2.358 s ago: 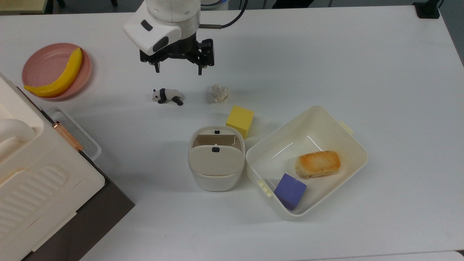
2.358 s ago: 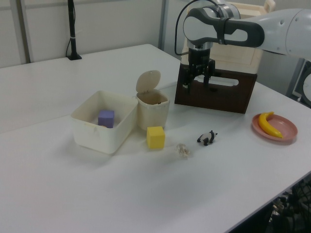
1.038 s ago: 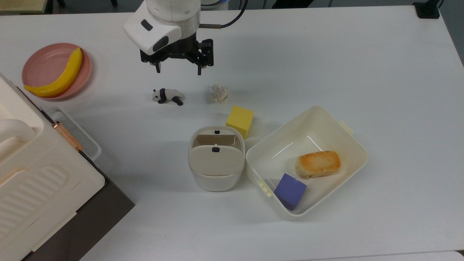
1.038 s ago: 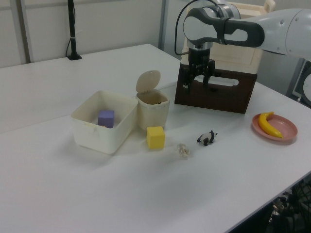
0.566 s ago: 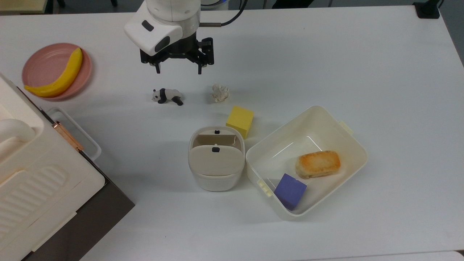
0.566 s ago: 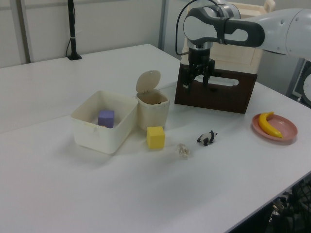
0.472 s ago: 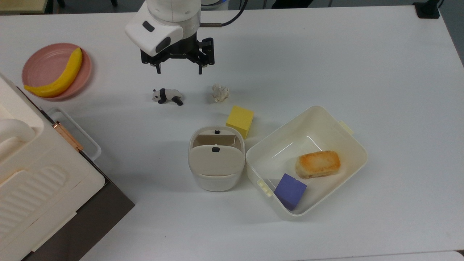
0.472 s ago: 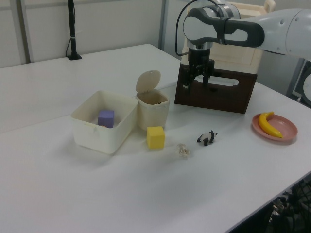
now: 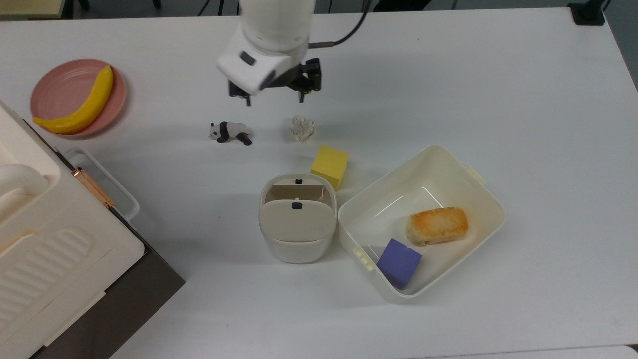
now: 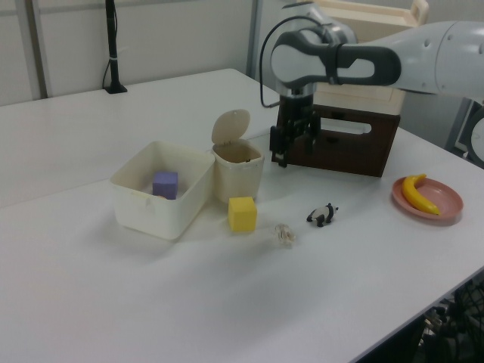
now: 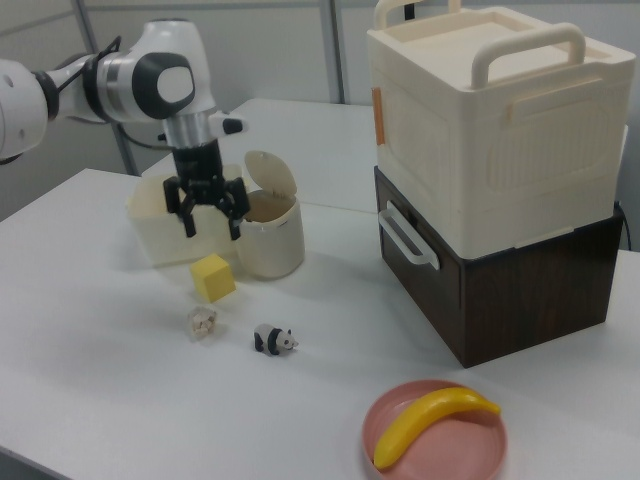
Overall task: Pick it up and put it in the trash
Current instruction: 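Move the gripper over the crumpled clear wrapper and lower it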
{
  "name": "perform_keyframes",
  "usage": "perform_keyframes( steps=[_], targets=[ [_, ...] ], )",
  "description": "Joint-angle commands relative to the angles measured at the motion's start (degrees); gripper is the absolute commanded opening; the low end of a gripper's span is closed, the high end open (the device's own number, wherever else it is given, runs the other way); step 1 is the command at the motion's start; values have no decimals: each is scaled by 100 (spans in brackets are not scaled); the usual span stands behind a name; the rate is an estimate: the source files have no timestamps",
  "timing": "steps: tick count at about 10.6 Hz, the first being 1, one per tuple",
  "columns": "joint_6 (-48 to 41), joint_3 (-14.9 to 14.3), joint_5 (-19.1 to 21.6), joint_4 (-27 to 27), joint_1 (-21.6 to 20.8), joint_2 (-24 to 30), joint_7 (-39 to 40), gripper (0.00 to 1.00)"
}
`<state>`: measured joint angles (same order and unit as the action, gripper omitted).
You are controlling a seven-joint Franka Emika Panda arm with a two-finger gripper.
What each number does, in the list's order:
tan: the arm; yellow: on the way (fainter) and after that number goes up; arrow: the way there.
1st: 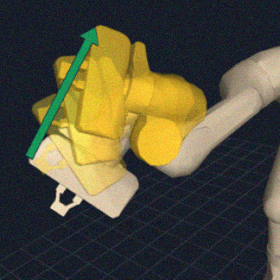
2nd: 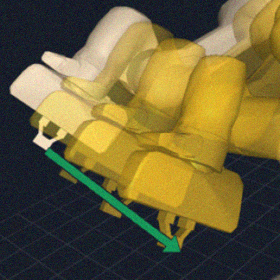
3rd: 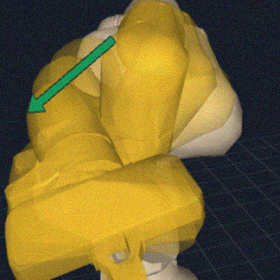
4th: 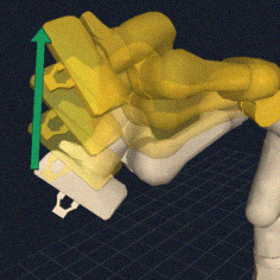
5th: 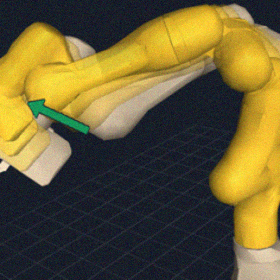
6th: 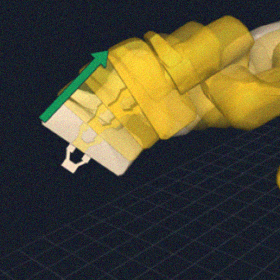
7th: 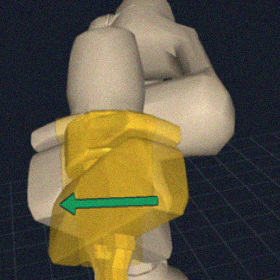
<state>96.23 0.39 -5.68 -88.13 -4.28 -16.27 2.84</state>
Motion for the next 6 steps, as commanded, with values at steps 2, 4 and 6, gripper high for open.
perform_keyframes(
  steps=[2, 4, 6],
  targets=[
    [54, -48, 23, -635, -380, -42, 164, 96],
    [124, -48, -64, -661, -520, -288, 164, 90],
    [325, -48, -265, -906, -547, -394, 164, 90]
  ],
)
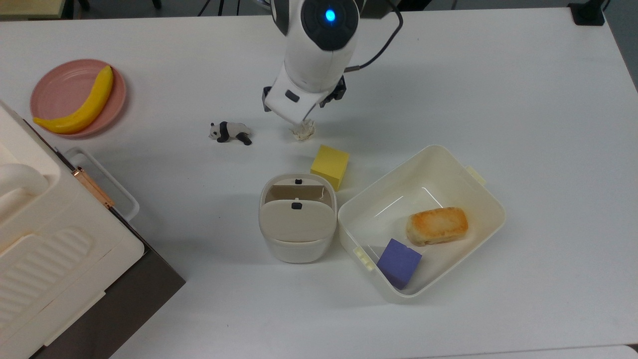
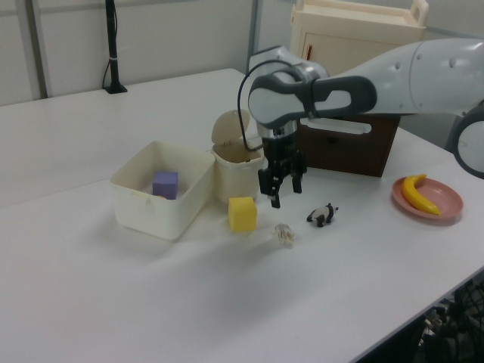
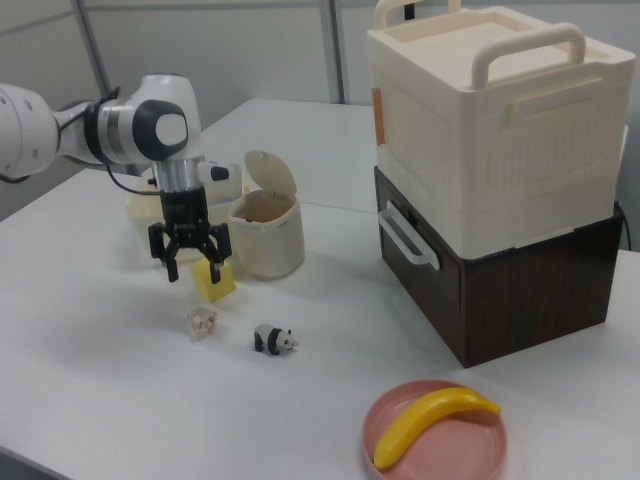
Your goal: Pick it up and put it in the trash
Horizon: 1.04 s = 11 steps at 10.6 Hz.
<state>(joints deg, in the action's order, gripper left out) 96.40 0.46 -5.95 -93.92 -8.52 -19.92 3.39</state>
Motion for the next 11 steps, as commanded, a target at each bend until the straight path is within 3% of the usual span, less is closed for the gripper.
perform_keyframes(
  steps=[1, 4, 5, 7, 9, 10, 11],
  targets=[
    [439, -55, -266, -468, -176, -117, 100, 90],
    [1036, -55, -442, -969, -343, -153, 39, 89],
    [1221, -64, -494, -1075, -431, -214, 21, 83],
    [1380, -64, -609, -1059, -449, -372, 21, 58],
    [1364, -64, -627, -1023, -388, -15, 300, 22],
    [1311, -90, -575, -980, -370, 275, 554, 12],
    [1293, -99, -539, -797, -327, 461, 601, 10]
  ],
)
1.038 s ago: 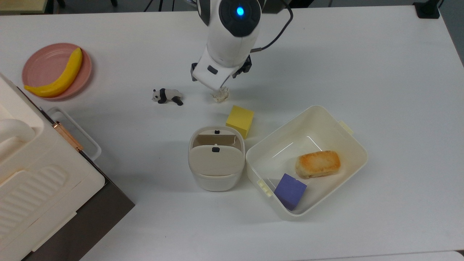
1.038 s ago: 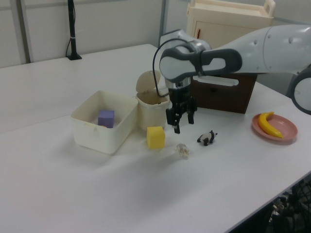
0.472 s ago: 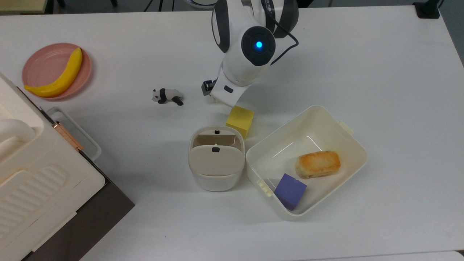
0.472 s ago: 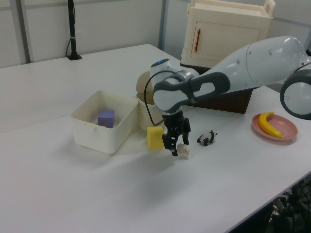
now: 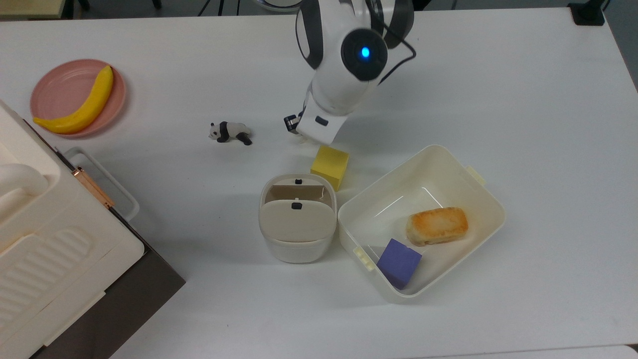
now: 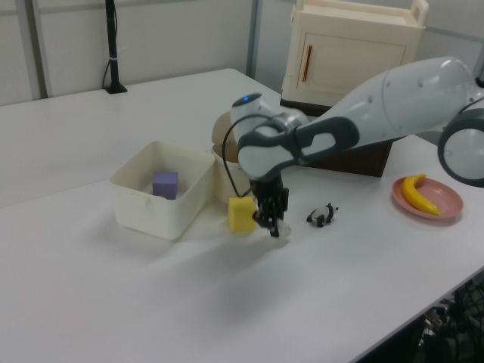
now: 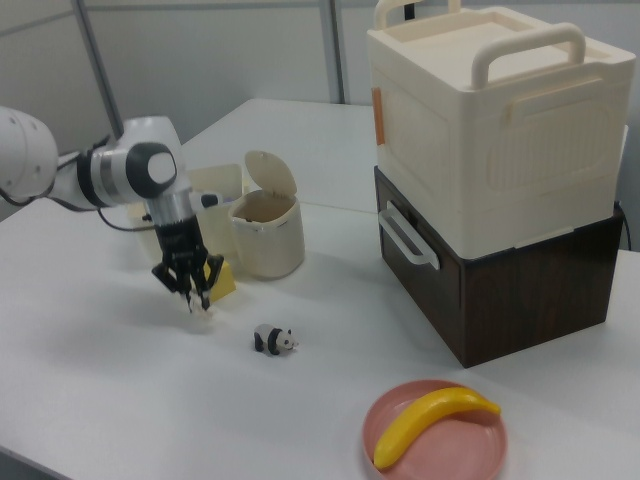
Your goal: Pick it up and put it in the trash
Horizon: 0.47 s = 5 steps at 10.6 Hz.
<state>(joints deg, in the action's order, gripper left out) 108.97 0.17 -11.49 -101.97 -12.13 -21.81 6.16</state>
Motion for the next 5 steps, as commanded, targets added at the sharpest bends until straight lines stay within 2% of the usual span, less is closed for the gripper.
perform_keyframes(
  steps=[1, 3, 4, 5],
  targets=[
    [37, -87, 128, 480, 96, 704, 273, 11],
    [142, -105, 628, 1456, 358, 512, 141, 13],
    [377, -105, 630, 1861, 430, 389, 10, 14],
    [963, -113, 578, 1917, 456, 301, -296, 14]
  ],
)
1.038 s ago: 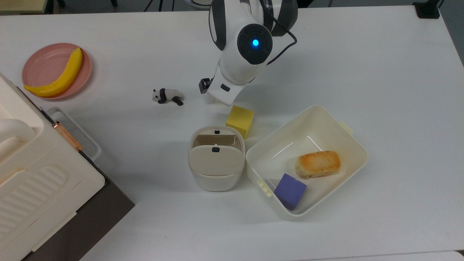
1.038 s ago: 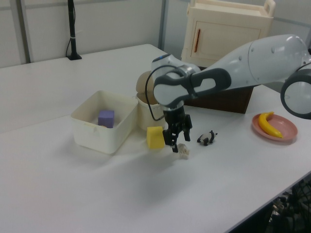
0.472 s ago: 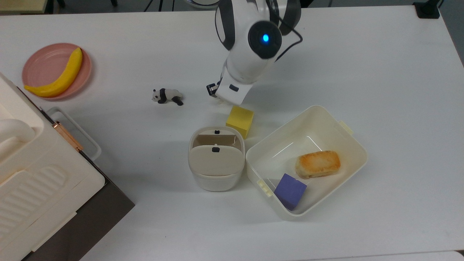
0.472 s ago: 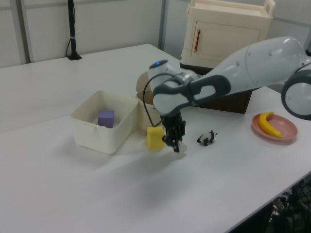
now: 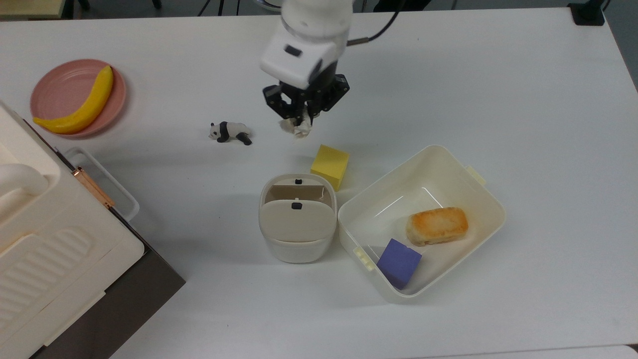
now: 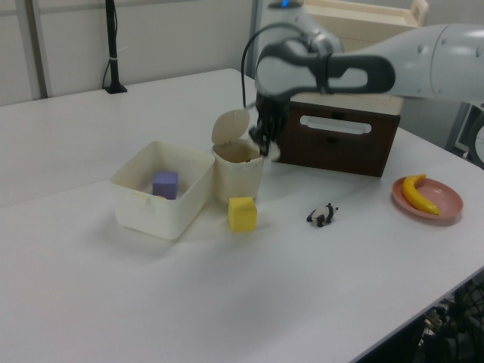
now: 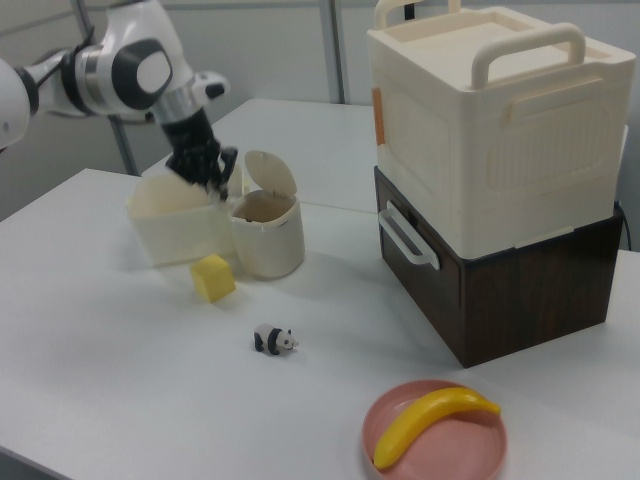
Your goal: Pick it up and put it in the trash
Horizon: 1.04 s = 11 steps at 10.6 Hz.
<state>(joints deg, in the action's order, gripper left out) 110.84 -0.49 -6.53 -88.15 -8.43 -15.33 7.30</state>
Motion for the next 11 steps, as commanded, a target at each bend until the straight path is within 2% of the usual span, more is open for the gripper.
perform_keyframes(
  steps=[1, 2, 3, 5, 8, 10, 11],
  targets=[
    [1390, -57, -75, 536, 113, -495, -796, 20],
    [1718, -66, -355, 536, 114, -714, -1226, 42],
    [1904, -66, -654, 545, 96, -943, -1761, 98],
    [2230, -57, -1103, 536, 61, -1103, -2651, 100],
    [2135, -57, -1061, 527, 52, -972, -2822, 100],
    [1078, 4, -1000, 325, 70, -691, -2778, 100],
    [384, 13, -747, 334, 78, -586, -2560, 100]
  ],
)
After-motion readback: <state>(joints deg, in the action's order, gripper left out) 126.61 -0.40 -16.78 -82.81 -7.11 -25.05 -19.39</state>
